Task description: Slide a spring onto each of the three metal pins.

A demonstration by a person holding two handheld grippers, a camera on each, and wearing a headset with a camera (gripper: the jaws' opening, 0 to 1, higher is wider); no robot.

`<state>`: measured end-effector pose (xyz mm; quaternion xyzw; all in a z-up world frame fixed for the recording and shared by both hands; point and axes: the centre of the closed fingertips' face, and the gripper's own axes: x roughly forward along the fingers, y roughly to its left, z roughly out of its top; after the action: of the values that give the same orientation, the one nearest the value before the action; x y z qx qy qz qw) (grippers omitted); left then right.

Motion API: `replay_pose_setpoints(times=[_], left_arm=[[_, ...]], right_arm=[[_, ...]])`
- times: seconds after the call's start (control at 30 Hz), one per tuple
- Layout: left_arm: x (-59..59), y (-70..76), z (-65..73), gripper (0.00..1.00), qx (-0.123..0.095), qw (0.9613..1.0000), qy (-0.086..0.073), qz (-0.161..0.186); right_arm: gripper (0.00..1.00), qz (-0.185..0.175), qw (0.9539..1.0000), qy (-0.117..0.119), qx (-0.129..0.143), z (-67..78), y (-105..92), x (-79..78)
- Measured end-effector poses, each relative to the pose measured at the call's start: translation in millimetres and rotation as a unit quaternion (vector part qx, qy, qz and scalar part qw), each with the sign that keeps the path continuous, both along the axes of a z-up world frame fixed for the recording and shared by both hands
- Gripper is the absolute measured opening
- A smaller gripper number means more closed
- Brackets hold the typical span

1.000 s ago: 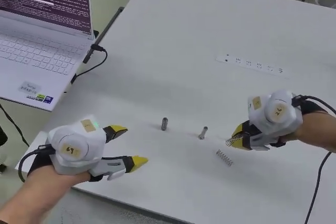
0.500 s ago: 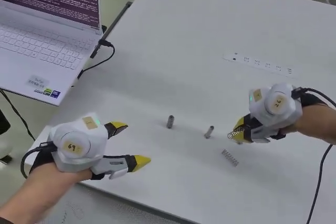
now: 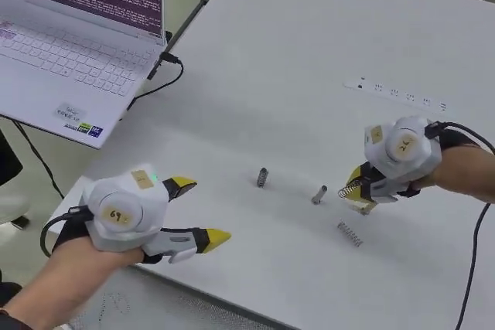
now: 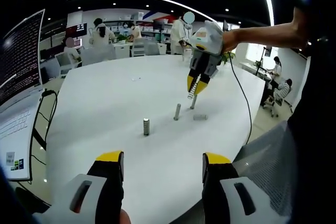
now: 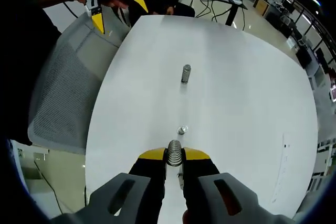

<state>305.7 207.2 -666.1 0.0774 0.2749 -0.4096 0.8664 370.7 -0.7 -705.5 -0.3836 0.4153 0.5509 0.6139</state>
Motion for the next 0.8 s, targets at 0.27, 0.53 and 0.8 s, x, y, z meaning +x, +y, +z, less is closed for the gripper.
replay_pose_setpoints(times=[0.27,0.53,0.8], left_arm=[[1.1,2.4,2.7,0.57,-0.003,1.0,-0.001,0.005],[2.7,4.4,3.3,0.57,-0.004,0.9999,0.0,0.009],[4.2,5.3,5.7,0.58,-0.011,0.9998,0.001,0.015]], right_arm=[[0.09,0.009,0.9999,0.001,-0.005,-3.9,6.8,7.4],[0.09,0.018,0.9998,0.002,-0.009,-8.1,12.6,13.4],[0.09,0.025,0.9996,0.005,-0.013,-13.1,16.0,15.5]])
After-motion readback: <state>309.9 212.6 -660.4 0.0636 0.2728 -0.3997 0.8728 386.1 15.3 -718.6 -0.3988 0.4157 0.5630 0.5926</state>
